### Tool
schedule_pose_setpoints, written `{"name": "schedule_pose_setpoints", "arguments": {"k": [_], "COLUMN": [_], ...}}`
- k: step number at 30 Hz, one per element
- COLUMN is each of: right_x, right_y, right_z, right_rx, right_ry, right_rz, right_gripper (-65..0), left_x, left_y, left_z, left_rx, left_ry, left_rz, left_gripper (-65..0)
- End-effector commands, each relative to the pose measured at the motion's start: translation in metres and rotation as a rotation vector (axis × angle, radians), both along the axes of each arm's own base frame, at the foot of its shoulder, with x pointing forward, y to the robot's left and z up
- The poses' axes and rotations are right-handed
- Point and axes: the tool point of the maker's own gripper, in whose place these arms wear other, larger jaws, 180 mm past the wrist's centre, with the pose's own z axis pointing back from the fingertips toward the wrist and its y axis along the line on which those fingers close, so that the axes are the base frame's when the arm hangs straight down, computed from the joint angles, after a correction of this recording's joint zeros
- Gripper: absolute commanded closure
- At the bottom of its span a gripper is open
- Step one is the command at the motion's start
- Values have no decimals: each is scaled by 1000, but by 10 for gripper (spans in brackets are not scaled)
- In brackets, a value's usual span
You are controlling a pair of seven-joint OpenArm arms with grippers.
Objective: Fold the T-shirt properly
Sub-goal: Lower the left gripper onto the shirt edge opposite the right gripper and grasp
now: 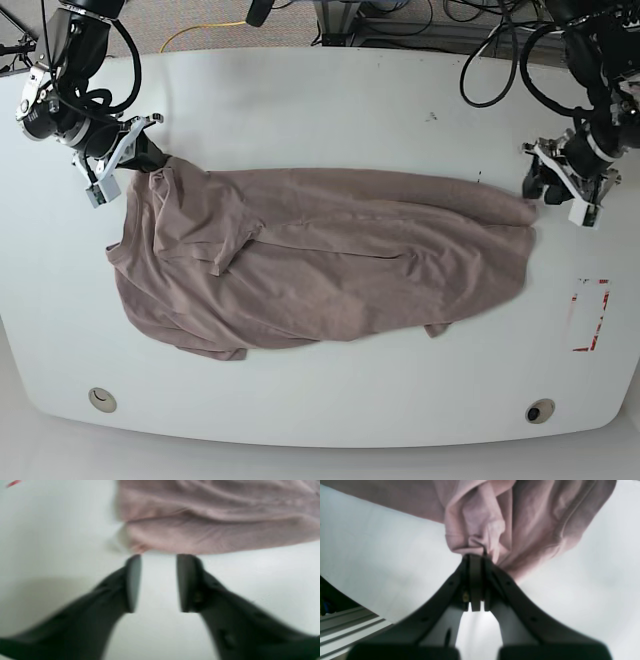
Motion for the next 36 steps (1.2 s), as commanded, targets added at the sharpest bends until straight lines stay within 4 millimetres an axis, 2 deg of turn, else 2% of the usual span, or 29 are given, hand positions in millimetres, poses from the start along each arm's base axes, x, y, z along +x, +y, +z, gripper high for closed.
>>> {"name": "schedule_pose_setpoints", "arguments": {"k": [1,2,6,10,13,15,21,27,28,33,36], "right_x": [8,7,8,7,8,8,8,14,14,19,22], "right_y": [-1,-2,-1,-2,-1,1,-2,-2,-3,-13,-14], "right_z": [13,11,12,11,12,13,12,16,16,24,26], "right_rx": [1,1,-1,2,1,8,3,2,1,-6,-5], "right_ry": [-48,-44,-49,-44,-49,-51,-49,-64,-65,-92,-101], "right_rz": [8,4,6,3,8,12,4,1,-2,-33,-36], "right_gripper": [0,0,0,0,0,0,0,0,0,0,0], "left_x": [8,7,25,31,47,51,65,63,63,63,62], "left_y": [5,9,23,31,33,34,4,-5,-5,-5,-2], "left_z": [5,-5,-19,-40,-45,-49,-72,-84,-85,-85,-83], "left_rx": [-23,-45,-134,-194,-250,-273,-312,-331,-332,-332,-325], "left_ry": [-31,-4,33,88,67,54,111,151,153,154,149], "left_rz": [13,37,143,190,222,238,174,165,167,169,172], "left_gripper": [-343,-378,-379,-379,-379,-381,-382,-372,-346,-13,-7]}}
